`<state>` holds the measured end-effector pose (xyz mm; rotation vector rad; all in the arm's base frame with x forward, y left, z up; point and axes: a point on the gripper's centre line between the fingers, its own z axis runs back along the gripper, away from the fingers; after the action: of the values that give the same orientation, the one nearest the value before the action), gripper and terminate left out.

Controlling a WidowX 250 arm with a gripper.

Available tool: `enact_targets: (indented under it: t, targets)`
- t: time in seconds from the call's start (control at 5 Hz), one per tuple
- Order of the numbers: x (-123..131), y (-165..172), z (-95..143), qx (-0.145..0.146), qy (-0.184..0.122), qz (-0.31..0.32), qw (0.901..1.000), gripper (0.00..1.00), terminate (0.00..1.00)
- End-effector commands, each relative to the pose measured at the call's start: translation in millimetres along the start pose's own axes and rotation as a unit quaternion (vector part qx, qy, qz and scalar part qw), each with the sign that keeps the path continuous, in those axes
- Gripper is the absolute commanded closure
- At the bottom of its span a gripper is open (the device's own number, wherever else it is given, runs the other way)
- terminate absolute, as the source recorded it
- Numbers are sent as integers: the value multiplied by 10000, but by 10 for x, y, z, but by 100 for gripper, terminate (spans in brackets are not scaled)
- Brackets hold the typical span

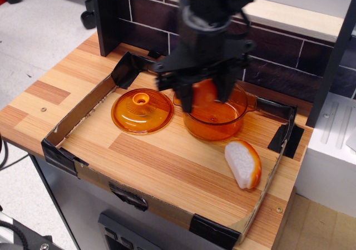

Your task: Put carrot in pot

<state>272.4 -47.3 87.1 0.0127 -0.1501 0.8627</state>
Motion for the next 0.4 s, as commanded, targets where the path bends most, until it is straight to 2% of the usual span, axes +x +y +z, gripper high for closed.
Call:
enact_targets:
  t: [0.0, 0.2]
  targets:
    - [215, -443, -86, -6, -206, 148, 9997, 100, 0]
    - [277, -485, -238, 195, -275, 196, 9992, 100, 0]
